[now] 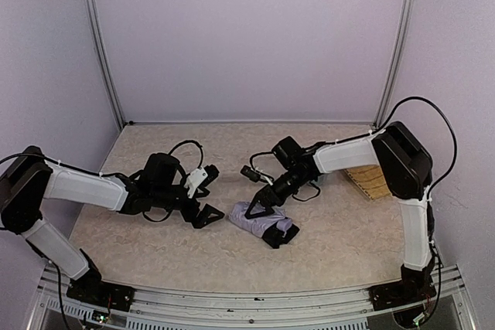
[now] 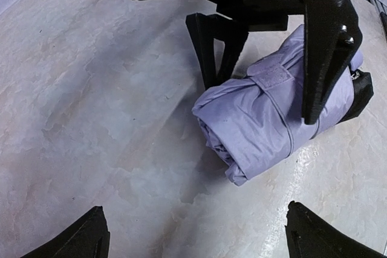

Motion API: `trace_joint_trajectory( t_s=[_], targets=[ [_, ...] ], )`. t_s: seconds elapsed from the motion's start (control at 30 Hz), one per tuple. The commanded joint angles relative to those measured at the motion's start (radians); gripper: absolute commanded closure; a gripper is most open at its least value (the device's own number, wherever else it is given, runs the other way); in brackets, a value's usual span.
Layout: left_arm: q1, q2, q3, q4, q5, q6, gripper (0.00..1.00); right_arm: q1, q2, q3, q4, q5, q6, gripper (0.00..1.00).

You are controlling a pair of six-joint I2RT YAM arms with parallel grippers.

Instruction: Put away the umbrella

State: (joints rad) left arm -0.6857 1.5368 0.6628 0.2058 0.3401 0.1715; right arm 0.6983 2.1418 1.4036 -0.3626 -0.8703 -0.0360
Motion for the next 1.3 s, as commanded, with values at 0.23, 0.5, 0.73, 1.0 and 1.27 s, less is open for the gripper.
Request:
trace_joint_trajectory(
  t_s=[0.23, 0.5, 0.73, 1.0, 1.27],
  targets=[
    [0.006, -0.027, -0.003, 0.027, -0.048, -0.025, 0.01, -0.016, -0.379, -0.044, 0.029, 0.463, 0.027, 0.0],
    [0.071, -0.09, -0.051, 0.098, -0.19, -0.132, 0.01, -0.151, -0.855, -0.5, 0.223, 0.771, 0.201, 0.0],
    [0.263, -0.265, -0.167, 0.203, -0.364, -0.328, 0.01, -0.449, -1.248, -0.84, 0.266, 1.079, 0.375, 0.0],
    [0.369, -0.41, -0.244, 0.213, -0.736, -0.319, 0.01, -0.558, -1.394, -1.107, 0.463, 1.322, 0.549, 0.0],
    [0.439, -0.504, -0.355, 0.287, -0.814, -0.31, 0.01, -0.559, -1.379, -1.147, 0.492, 1.448, 0.618, 0.0]
  ],
)
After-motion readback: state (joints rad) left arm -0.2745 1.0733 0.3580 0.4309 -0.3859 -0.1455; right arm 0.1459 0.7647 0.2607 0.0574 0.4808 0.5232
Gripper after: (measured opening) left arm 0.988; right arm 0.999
